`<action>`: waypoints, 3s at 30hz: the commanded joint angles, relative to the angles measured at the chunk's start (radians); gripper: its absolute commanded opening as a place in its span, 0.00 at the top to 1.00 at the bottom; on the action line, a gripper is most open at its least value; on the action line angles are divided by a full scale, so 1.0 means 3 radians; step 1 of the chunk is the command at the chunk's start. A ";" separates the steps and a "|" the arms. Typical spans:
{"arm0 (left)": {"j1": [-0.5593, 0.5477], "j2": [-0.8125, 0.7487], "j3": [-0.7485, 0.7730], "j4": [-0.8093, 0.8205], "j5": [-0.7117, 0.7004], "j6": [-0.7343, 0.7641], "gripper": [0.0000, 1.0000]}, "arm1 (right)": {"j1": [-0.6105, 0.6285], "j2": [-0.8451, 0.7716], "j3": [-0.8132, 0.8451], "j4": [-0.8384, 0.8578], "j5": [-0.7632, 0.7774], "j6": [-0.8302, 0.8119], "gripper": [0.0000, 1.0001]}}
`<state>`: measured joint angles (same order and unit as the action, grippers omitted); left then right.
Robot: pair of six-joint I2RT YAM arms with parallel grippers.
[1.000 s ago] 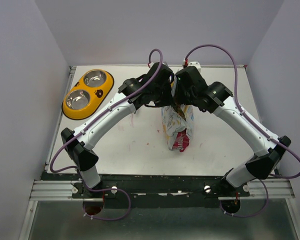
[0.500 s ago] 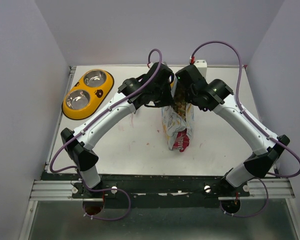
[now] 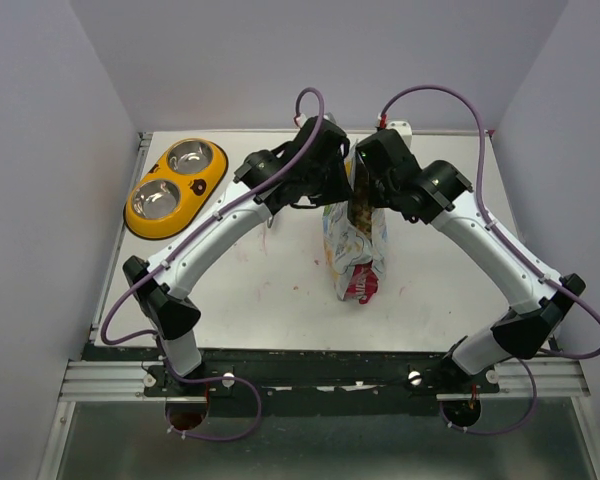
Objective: Serve the pet food
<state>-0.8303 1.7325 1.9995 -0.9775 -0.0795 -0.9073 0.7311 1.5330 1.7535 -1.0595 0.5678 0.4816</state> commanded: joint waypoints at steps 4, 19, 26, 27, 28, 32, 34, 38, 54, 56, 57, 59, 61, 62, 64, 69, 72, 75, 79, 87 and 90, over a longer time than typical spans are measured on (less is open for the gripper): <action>0.0022 0.0248 0.0371 -0.0024 -0.0113 0.0187 0.52 | 0.0002 -0.0130 -0.0016 0.0085 -0.0374 -0.0102 0.99; 0.0012 0.0418 0.0662 -0.0152 -0.0399 0.0549 0.96 | 0.0007 -0.0124 -0.0005 -0.0119 0.0121 0.0056 0.99; 0.0006 0.0198 0.0652 -0.0172 -0.0568 0.0504 1.00 | -0.0095 -0.0232 -0.0154 -0.0114 -0.0021 0.0113 0.89; 0.0012 0.0182 0.0662 -0.0188 -0.0578 0.0458 1.00 | -0.0120 -0.0206 -0.0149 -0.0109 -0.0072 0.0113 0.88; 0.0012 0.0172 0.0662 -0.0203 -0.0579 0.0427 1.00 | -0.0141 -0.0176 -0.0133 -0.0109 -0.0133 0.0113 0.86; 0.0012 0.0187 0.0672 -0.0162 -0.0436 0.0345 1.00 | -0.0208 0.0028 0.0086 -0.0236 -0.0323 0.0077 0.72; 0.0012 0.0208 0.0678 -0.0173 -0.0380 0.0294 1.00 | -0.0208 0.0172 0.0280 -0.0420 -0.0323 0.0102 0.64; 0.0006 0.0223 0.0688 -0.0111 -0.0303 0.0284 1.00 | -0.0208 0.0264 0.0276 -0.0523 -0.0395 0.0072 0.56; -0.0004 0.0207 0.0595 0.0359 0.0351 0.0596 1.00 | -0.0483 0.0157 0.0592 -0.0671 0.0280 0.0036 0.99; 0.0001 0.0299 0.0733 0.0420 0.0530 0.0570 1.00 | -0.0621 0.0101 0.0735 -0.0671 0.0392 -0.0025 0.99; 0.0001 0.0365 0.0830 0.0421 0.0582 0.0545 1.00 | -0.0698 0.0101 0.0827 -0.0681 0.0433 -0.0132 0.99; 0.0006 0.0483 0.1019 0.0451 0.0704 0.0534 1.00 | -0.0765 0.0156 0.1067 -0.0753 0.0587 -0.0275 0.99; 0.0001 0.0590 0.1224 0.0472 0.0807 0.0529 1.00 | -0.0775 0.0182 0.1242 -0.0738 0.0674 -0.0408 0.99; 0.0001 0.0632 0.1270 0.0472 0.0863 0.0514 1.00 | -0.0770 0.0162 0.1247 -0.0707 0.0649 -0.0449 0.99; 0.0006 0.0663 0.1256 0.0451 0.0925 0.0499 1.00 | -0.0765 0.0172 0.1273 -0.0737 0.0618 -0.0465 0.99; 0.0062 0.0408 0.0593 0.0430 0.0746 0.0718 1.00 | -0.0770 -0.0083 0.0733 -0.0356 -0.0376 -0.0568 0.99; 0.0200 0.0096 -0.0107 0.0461 0.0598 0.0790 1.00 | -0.0745 -0.0389 -0.0054 0.0196 -0.1363 -0.0491 0.99; 0.0374 -0.0292 -0.0747 0.0609 0.0618 0.0882 1.00 | -0.0689 -0.0553 -0.0775 0.0641 -0.2090 -0.0323 0.99; 0.0512 -0.0814 -0.1331 0.0712 0.0700 0.1107 0.77 | -0.0658 -0.0666 -0.1329 0.1020 -0.2495 -0.0240 0.99; 0.0896 -0.1832 -0.2410 0.1341 0.1323 0.0903 0.37 | -0.0637 -0.0427 -0.1269 0.0924 -0.2833 -0.0347 0.99; 0.0906 -0.1868 -0.2655 0.1519 0.1395 0.0729 0.35 | -0.0617 -0.0345 -0.1161 0.0909 -0.2885 -0.0444 0.99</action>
<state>-0.5671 1.1667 1.3025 -0.6495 0.2401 -0.6258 0.5339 1.3972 1.3491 -0.7948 -0.1898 0.3847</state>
